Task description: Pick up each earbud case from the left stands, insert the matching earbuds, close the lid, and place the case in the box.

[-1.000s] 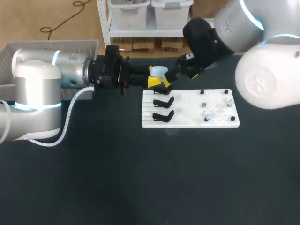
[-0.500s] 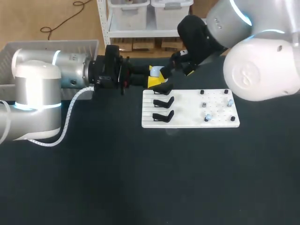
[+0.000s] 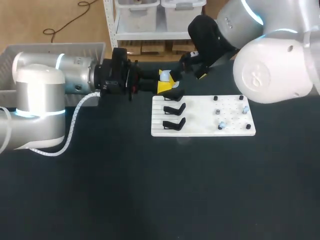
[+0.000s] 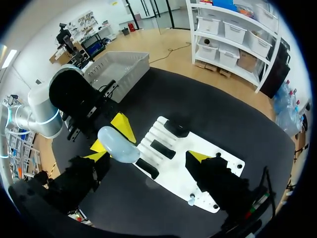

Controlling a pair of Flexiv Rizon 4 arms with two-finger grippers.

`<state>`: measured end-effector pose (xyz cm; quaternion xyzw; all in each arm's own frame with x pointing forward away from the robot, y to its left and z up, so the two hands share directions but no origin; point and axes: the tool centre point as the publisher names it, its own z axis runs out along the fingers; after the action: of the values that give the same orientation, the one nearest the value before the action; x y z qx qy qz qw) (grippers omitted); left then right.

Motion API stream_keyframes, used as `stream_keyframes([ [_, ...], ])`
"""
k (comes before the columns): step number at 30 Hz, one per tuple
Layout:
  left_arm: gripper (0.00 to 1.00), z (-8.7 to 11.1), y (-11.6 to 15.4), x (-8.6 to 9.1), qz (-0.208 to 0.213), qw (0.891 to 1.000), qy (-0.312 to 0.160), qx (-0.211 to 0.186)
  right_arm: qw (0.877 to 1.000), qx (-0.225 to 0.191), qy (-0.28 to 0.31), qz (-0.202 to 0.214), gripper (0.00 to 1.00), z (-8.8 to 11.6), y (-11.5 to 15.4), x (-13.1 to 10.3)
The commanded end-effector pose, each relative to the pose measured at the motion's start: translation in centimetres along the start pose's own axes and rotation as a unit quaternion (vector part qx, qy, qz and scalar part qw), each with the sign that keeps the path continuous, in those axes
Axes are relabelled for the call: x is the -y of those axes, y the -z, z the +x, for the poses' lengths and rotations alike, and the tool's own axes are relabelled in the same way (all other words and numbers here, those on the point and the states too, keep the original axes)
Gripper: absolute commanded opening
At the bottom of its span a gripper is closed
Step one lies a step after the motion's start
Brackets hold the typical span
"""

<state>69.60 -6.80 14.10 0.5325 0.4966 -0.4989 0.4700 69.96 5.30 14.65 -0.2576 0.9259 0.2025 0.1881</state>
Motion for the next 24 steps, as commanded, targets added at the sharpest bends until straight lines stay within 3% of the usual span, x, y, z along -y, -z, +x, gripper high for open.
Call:
stream_keyframes([
  [1,0.0,0.0,-0.1,0.0,0.002,1.0,0.0,0.0,1.0,0.003,-0.002,0.006,1.0,-0.3,0.1,0.2],
  [10,0.0,0.0,-0.1,0.0,0.002,1.0,0.0,0.0,0.999,0.032,-0.002,0.018,1.0,-1.2,1.5,0.4],
  [15,0.0,0.0,-0.1,0.0,0.002,1.0,0.0,0.0,0.998,0.046,0.036,0.038,1.0,-1.3,3.6,0.4],
  [24,0.0,-0.1,0.4,0.1,0.008,1.0,-0.01,0.02,0.993,-0.001,0.066,0.098,1.0,0.3,7.2,3.0],
])
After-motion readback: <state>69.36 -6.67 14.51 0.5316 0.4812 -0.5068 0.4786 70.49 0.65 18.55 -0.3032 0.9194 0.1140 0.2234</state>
